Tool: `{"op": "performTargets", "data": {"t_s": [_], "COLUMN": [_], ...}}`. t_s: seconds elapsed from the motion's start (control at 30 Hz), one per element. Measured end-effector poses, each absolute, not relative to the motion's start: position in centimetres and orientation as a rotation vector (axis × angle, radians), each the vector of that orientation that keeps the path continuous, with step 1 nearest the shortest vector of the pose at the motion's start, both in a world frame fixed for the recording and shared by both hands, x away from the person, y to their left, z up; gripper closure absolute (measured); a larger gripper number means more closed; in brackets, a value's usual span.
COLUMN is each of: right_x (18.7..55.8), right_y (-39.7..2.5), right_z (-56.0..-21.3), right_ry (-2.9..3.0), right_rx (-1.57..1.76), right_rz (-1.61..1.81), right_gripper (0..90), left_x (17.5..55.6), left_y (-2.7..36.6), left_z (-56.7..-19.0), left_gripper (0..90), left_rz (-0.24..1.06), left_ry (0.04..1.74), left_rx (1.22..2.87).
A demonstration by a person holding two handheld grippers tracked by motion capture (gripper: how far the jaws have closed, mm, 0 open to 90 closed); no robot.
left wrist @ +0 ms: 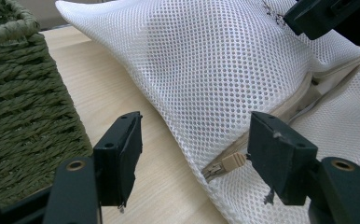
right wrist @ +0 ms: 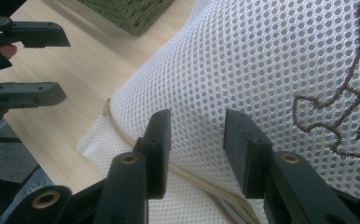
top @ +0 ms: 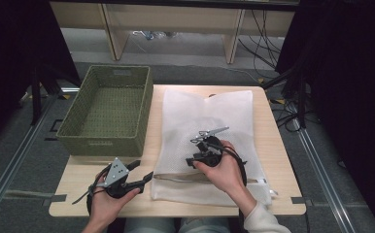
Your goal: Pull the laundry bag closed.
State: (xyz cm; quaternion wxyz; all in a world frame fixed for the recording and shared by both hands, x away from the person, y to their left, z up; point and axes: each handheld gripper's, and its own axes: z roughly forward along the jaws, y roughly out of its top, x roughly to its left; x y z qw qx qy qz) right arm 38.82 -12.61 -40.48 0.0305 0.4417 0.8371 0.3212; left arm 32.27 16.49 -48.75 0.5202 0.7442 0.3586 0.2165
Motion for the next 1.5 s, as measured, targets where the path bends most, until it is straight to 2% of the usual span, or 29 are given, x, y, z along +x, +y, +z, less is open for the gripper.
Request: {"op": "performTargets", "data": {"t_s": [0.7,0.93,1.5], "right_x": [38.9,39.3,38.9], "right_y": [-10.6,-10.9,-7.4], "right_z": [-40.6,-40.8,-42.3], "right_ry": [2.633,2.636,2.703], "right_rx": [1.303,1.323,1.328], "right_rz": [1.035,1.030,0.972], "right_gripper": [65.0,67.0,70.3], "left_x": [31.7,31.6,30.7], "left_y": [17.4,17.1,18.2], "left_z": [-48.7,-49.0,-49.5], "left_gripper": [33.1,32.0,31.2], "left_rz": [0.505,0.491,0.487], "left_ry": [0.943,0.917,0.943], "left_rx": [1.743,1.771,1.793]}}
